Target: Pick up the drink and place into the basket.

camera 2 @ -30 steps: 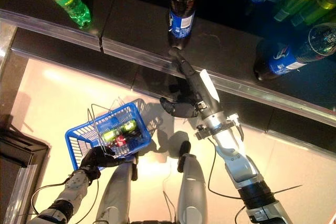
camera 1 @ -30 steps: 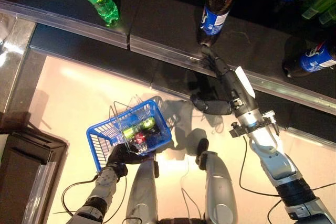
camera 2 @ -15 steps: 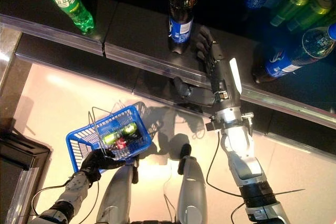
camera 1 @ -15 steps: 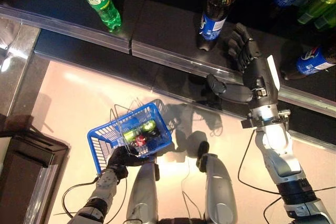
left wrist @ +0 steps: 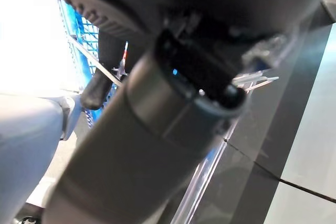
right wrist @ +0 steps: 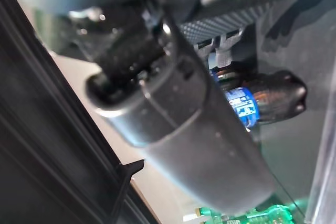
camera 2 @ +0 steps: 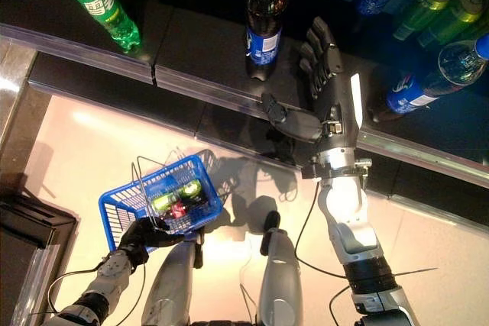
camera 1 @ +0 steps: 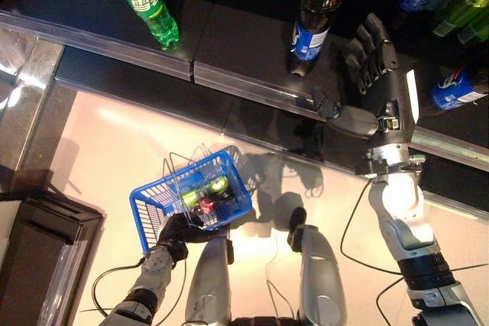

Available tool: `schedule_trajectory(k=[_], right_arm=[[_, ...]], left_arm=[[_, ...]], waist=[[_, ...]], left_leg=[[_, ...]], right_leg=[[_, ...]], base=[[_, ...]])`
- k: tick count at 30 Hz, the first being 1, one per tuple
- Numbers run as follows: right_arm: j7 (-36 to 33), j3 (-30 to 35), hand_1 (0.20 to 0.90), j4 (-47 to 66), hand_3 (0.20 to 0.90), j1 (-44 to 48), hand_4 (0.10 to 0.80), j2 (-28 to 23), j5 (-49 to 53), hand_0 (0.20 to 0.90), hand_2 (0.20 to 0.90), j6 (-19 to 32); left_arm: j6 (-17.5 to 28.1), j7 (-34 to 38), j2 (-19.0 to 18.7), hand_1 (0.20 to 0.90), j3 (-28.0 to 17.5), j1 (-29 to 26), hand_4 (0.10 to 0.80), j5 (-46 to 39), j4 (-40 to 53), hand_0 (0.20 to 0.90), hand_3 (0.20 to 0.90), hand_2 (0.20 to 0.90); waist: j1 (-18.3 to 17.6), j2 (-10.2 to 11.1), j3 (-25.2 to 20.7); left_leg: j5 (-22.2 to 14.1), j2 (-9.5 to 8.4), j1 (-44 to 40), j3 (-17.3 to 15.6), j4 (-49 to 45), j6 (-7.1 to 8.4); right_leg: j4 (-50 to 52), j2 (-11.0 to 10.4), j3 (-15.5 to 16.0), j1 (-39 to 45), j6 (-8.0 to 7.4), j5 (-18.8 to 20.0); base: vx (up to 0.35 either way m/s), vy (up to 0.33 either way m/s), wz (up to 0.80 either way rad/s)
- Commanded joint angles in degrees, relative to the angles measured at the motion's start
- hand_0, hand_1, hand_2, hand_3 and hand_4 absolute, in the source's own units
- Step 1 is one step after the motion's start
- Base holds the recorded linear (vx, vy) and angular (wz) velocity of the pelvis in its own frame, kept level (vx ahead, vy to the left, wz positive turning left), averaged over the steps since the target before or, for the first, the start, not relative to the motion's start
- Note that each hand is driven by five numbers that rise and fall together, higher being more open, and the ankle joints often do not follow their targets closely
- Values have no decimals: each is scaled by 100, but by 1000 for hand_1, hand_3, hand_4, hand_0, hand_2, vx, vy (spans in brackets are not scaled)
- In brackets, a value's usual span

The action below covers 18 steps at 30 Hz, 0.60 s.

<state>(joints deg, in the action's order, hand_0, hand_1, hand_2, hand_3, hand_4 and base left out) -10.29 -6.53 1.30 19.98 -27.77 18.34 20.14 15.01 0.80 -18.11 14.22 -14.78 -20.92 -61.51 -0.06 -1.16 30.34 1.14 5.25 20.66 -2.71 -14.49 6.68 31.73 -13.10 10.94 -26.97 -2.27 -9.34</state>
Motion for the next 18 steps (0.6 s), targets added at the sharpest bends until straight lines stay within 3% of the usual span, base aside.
schedule_trajectory(k=[1,18], right_arm=[[-60,493,900,359,900,703,800,-136,260,900,900,445],[115,344,900,-279,900,1753,800,-457,621,900,900,-218]], left_arm=[[297,7,-258,300,-3,489,100,-155,614,300,200,300],[99,-66,-352,300,131,433,100,-97,744,300,200,300]], waist=[[121,16,-128],[363,-32,-142]], left_leg=[[-302,56,-71,112,-500,-230],[-280,19,-166,189,-434,-242]], right_leg=[[-1181,-212,-130,622,-346,866],[-1280,-254,16,802,-344,876]], base=[[0,0,0],[3,-1,2]])
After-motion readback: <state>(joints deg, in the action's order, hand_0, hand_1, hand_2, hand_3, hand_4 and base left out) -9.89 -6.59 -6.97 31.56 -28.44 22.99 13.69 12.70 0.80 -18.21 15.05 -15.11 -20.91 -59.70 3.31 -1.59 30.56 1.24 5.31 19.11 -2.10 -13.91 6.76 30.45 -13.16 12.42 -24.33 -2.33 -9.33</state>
